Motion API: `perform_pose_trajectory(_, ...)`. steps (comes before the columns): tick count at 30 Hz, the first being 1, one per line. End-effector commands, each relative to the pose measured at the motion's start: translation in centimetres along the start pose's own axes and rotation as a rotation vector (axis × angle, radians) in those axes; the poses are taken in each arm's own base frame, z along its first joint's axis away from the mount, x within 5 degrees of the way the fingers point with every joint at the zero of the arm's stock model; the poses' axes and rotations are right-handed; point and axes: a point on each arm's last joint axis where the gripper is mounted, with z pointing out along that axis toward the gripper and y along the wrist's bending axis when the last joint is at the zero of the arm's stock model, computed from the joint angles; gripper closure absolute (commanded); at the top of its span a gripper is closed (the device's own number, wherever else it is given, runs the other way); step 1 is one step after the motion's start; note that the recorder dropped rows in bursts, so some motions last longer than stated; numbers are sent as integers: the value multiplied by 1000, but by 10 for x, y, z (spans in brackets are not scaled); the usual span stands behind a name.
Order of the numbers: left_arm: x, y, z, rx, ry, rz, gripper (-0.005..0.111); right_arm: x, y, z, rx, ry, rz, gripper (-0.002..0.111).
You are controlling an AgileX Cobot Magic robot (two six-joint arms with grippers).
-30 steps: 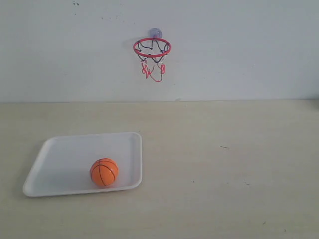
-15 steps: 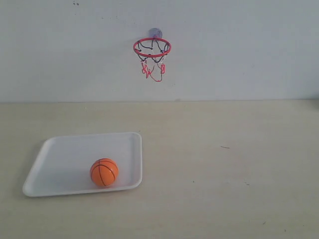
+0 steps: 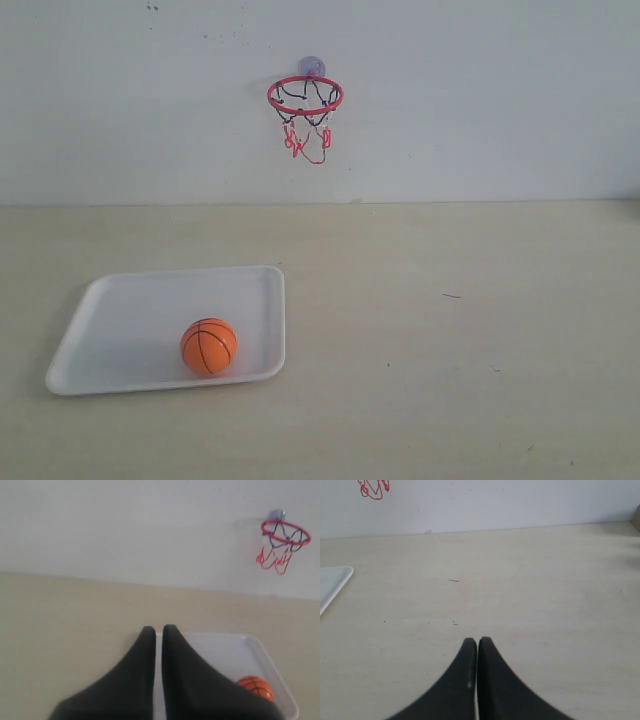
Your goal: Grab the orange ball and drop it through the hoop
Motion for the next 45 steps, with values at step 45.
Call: perform_pose_trajectory(45,-3,-164,251,474,1106,631,103,-1,0,0,3,-9,-3,108)
